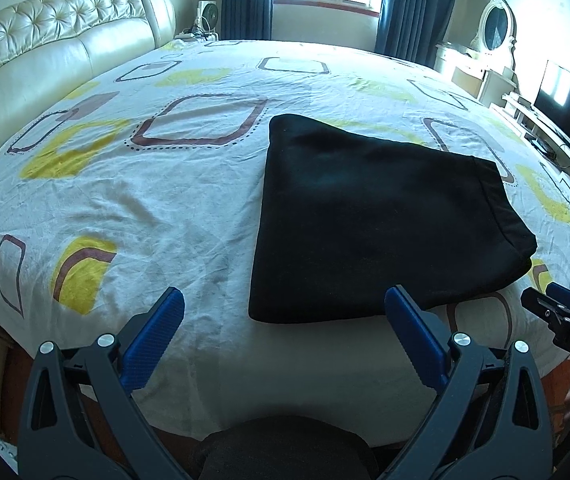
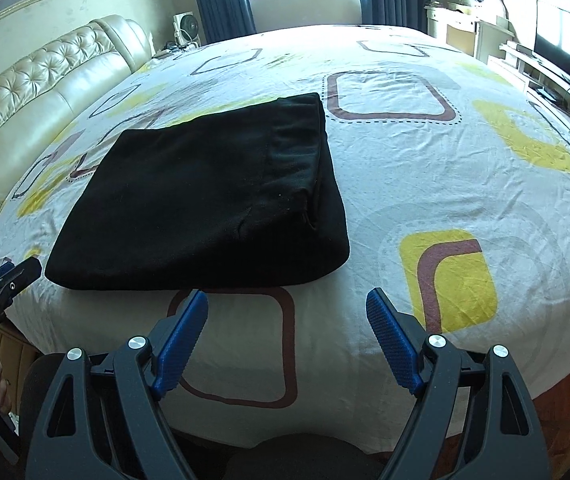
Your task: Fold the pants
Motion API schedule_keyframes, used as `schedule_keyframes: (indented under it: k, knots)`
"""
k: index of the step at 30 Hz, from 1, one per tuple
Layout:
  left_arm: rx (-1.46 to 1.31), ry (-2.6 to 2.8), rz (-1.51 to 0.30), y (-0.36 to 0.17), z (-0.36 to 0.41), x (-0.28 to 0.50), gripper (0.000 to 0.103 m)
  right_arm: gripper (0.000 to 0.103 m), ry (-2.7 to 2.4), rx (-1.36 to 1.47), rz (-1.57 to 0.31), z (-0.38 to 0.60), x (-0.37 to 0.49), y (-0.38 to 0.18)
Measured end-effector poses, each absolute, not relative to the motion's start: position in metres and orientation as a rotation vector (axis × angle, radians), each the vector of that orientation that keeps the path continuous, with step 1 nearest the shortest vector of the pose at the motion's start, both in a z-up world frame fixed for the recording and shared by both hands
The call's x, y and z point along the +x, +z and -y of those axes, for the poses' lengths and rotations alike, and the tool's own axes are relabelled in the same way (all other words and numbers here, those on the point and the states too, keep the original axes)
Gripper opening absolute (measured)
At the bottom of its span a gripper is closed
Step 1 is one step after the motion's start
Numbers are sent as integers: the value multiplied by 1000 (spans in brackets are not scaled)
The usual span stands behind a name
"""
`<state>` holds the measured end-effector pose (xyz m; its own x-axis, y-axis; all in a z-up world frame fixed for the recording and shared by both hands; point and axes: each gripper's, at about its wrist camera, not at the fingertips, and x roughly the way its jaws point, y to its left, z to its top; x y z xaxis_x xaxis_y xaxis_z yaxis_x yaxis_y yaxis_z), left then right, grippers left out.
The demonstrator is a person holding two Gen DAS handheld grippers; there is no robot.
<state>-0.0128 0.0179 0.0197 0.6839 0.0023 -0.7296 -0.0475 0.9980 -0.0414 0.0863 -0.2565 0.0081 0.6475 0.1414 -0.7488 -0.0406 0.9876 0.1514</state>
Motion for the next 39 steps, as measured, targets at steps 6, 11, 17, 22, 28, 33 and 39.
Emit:
schedule_keyframes:
  k: [6, 11, 17, 22, 28, 33, 39]
  knots:
    - [-35, 17, -820, 18, -13, -12, 100, 80, 102, 157, -851, 248, 85, 4]
    - [-44, 17, -820, 19, -13, -11, 100, 80, 118, 136, -859, 240, 85, -1]
    - [-42, 20, -810, 21, -13, -11, 100, 80, 104, 153, -842, 245, 84, 2]
    - [-45, 19, -812, 21, -12, -11, 100, 80, 98, 164, -847, 247, 85, 2]
    - [-52, 6, -802, 24, -11, -12, 100, 80, 109, 156, -854, 245, 85, 1]
    - [-46, 1, -800, 25, -9, -12, 100, 80, 111, 158, -861, 244, 84, 0]
    - [-45, -3, -795, 26, -9, -12, 100, 80, 115, 158, -872, 243, 85, -2]
